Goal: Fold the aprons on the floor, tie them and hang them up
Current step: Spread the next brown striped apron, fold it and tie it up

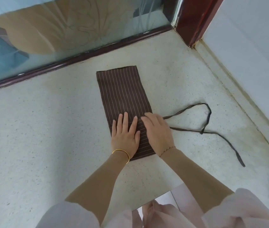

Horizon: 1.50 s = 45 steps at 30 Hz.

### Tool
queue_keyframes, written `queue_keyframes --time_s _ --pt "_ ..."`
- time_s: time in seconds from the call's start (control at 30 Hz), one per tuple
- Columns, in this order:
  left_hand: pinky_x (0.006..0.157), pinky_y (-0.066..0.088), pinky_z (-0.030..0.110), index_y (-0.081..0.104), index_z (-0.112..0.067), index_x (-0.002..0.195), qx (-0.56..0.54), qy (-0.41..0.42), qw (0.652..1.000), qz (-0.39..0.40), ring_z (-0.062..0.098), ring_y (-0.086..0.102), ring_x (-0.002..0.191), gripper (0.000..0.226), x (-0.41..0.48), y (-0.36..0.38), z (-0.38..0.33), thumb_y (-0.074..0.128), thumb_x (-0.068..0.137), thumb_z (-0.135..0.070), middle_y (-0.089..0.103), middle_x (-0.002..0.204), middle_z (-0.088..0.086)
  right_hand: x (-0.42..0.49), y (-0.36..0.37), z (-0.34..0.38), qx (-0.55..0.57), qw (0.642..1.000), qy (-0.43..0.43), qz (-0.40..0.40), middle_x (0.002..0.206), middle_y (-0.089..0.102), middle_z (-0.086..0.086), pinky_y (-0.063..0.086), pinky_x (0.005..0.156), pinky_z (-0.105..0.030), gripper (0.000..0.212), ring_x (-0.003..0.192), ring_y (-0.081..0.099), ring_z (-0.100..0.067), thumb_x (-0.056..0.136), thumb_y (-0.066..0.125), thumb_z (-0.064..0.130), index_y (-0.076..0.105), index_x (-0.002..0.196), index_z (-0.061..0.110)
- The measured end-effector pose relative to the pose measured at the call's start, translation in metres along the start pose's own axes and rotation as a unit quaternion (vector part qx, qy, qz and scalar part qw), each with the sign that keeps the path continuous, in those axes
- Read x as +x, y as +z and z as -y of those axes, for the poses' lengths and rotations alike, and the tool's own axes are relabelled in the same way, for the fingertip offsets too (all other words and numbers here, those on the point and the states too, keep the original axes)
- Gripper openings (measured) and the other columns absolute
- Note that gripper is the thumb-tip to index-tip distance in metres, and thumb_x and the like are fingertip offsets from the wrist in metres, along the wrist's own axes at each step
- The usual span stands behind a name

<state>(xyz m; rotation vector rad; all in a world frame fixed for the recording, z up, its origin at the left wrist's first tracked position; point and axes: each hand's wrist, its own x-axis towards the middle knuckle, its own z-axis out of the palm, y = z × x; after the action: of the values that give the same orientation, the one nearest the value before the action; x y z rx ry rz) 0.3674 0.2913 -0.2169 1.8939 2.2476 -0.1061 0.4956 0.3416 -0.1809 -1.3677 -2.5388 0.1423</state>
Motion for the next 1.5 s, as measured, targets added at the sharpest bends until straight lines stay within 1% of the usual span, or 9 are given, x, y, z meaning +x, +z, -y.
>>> queue_keyframes --time_s 0.23,0.37,0.53,0.63,0.87,1.13,1.33,1.4,1.5 --pt "0.116 -0.001 0.046 0.010 -0.032 0.150 -0.028 -0.032 0.999 -0.012 0.037 -0.005 0.144 0.064 0.001 -0.001 0.017 0.011 0.092 -0.059 0.001 0.158 0.010 0.001 0.024 -0.019 -0.076 0.978 -0.012 0.195 0.158 0.014 -0.008 0.010 0.118 -0.044 0.058 0.146 0.012 -0.023 0.097 0.039 0.016 0.016 0.150 0.010" --pt "0.116 0.000 0.043 0.012 -0.025 0.150 0.009 -0.038 0.999 0.033 0.035 0.000 0.145 0.063 0.003 -0.018 0.030 0.017 0.096 -0.056 0.004 0.158 0.011 0.012 0.018 -0.020 -0.066 0.984 -0.020 0.162 0.145 0.043 -0.007 0.030 0.111 -0.048 0.048 0.133 0.041 -0.024 0.092 0.055 0.020 0.045 0.138 0.012" --pt "0.091 0.046 0.031 0.055 -0.020 0.109 -0.052 0.131 0.990 0.007 0.017 0.051 0.103 0.031 0.000 -0.061 0.012 0.047 0.093 -0.045 0.051 0.116 0.001 0.051 -0.008 -0.024 -0.028 0.979 -0.056 0.196 0.151 0.032 0.002 0.040 0.100 -0.038 0.041 0.124 0.045 -0.019 0.098 0.040 0.022 0.043 0.139 0.020" --pt "0.082 0.048 0.030 0.048 -0.020 0.107 -0.066 0.207 0.956 0.197 0.017 0.047 0.100 0.042 -0.005 -0.066 0.006 0.056 0.084 -0.055 0.044 0.112 0.000 0.068 -0.010 -0.030 -0.016 0.964 -0.063 0.256 0.155 0.024 0.004 0.038 0.105 -0.037 0.057 0.131 0.037 -0.021 0.093 0.043 -0.001 0.034 0.145 0.022" --pt "0.084 0.045 0.028 0.039 -0.016 0.129 0.052 0.280 0.935 0.210 0.019 0.038 0.107 0.060 -0.001 -0.058 0.013 0.065 0.081 -0.041 0.035 0.128 0.007 0.081 -0.002 -0.042 0.067 0.954 -0.021 0.291 0.151 0.035 0.004 0.027 0.115 -0.033 0.059 0.135 0.035 -0.020 0.091 0.041 -0.012 0.042 0.141 0.021" --pt "0.069 0.047 0.032 0.045 -0.018 0.079 -0.153 0.195 0.902 0.353 0.021 0.052 0.078 0.013 0.008 -0.093 0.035 0.058 0.084 -0.018 0.050 0.089 0.002 0.072 -0.023 -0.049 0.199 0.913 0.054 0.353 0.132 0.056 -0.008 0.033 0.110 -0.028 0.052 0.123 0.051 -0.024 0.088 0.042 -0.015 0.057 0.129 0.013" --pt "0.088 0.053 0.037 0.051 -0.007 0.114 -0.479 0.046 0.644 0.595 0.024 0.061 0.105 0.030 0.026 -0.126 0.055 0.051 0.086 0.004 0.063 0.108 0.006 0.047 -0.033 -0.049 0.211 0.867 0.138 0.430 0.096 0.065 -0.014 0.044 0.079 -0.023 0.023 0.089 0.058 -0.024 0.095 0.044 0.005 0.067 0.093 -0.001" --pt "0.081 0.054 0.033 0.052 -0.009 0.109 -0.518 0.019 0.648 0.558 0.022 0.063 0.097 0.026 0.038 -0.134 0.061 0.052 0.083 -0.004 0.064 0.104 0.007 0.038 -0.037 -0.049 0.234 0.860 0.162 0.424 0.075 0.056 -0.007 0.040 0.067 -0.021 0.030 0.072 0.049 -0.020 0.095 0.039 0.002 0.058 0.073 0.005" --pt "0.065 0.055 0.026 0.054 -0.012 0.094 -0.544 -0.085 0.725 0.414 0.018 0.062 0.076 0.006 0.056 -0.144 0.070 0.051 0.089 -0.014 0.061 0.091 0.007 0.038 -0.036 -0.051 0.205 0.867 0.149 0.429 0.098 0.064 -0.006 0.045 0.086 -0.028 0.036 0.093 0.057 -0.024 0.095 0.032 -0.005 0.065 0.101 0.008"
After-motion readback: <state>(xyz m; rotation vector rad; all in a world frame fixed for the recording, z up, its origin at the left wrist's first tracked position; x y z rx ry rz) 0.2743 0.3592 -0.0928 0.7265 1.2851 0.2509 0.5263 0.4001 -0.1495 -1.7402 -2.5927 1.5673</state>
